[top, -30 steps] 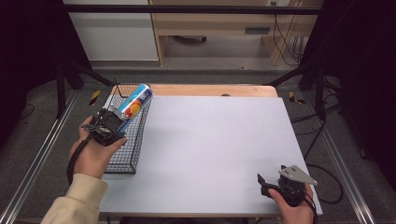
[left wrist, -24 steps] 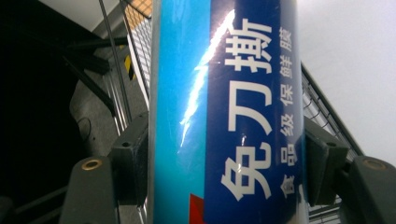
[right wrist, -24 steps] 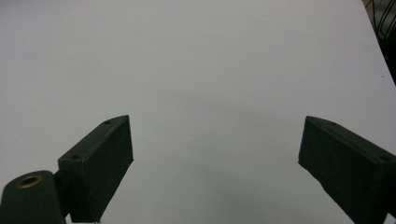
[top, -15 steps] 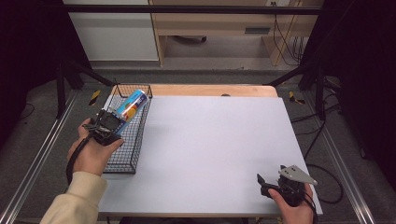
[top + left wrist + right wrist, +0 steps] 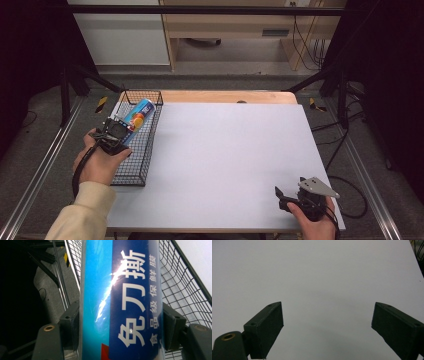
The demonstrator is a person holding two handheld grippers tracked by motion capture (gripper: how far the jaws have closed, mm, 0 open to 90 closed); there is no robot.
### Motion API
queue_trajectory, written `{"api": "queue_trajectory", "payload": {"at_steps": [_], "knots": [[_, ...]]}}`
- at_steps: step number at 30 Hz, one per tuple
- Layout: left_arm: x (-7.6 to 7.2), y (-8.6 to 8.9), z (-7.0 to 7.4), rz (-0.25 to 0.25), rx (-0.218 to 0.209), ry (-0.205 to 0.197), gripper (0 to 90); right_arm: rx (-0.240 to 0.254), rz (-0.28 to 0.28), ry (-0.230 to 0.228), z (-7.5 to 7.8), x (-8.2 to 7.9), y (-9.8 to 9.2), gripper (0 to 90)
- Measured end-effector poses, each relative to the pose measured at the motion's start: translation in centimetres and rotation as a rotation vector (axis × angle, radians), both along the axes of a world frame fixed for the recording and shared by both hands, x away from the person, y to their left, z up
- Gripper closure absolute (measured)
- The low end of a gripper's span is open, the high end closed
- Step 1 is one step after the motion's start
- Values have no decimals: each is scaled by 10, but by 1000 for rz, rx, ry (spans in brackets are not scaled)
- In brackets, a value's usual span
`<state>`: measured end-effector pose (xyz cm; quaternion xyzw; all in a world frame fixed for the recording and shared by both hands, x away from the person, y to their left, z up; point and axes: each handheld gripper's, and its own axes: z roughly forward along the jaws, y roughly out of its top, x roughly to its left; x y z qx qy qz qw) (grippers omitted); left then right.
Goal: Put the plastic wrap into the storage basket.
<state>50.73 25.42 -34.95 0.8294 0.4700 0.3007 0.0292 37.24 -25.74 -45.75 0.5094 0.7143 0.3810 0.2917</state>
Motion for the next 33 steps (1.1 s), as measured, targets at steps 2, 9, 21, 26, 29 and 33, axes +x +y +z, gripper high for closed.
{"api": "queue_trajectory", "payload": {"at_steps": [2, 9, 21, 26, 29, 33], "knots": [[2, -1, -2, 7, 10, 3, 318, 0, 1, 1, 0, 0, 0, 107], [8, -2, -7, 20, 17, 36, 318, 6, 4, 1, 0, 0, 0, 108], [12, 3, -13, 59, 15, 65, 318, 2, 10, -3, 0, 0, -1, 108], [15, 4, -17, 64, 24, 93, 318, 6, 11, 2, 0, 0, 0, 108], [16, 4, -19, 65, 22, 108, 318, 1, 12, -2, 0, 0, -1, 108], [18, 5, -21, 70, 23, 118, 318, 2, 13, -2, 0, 0, -1, 108]]}}
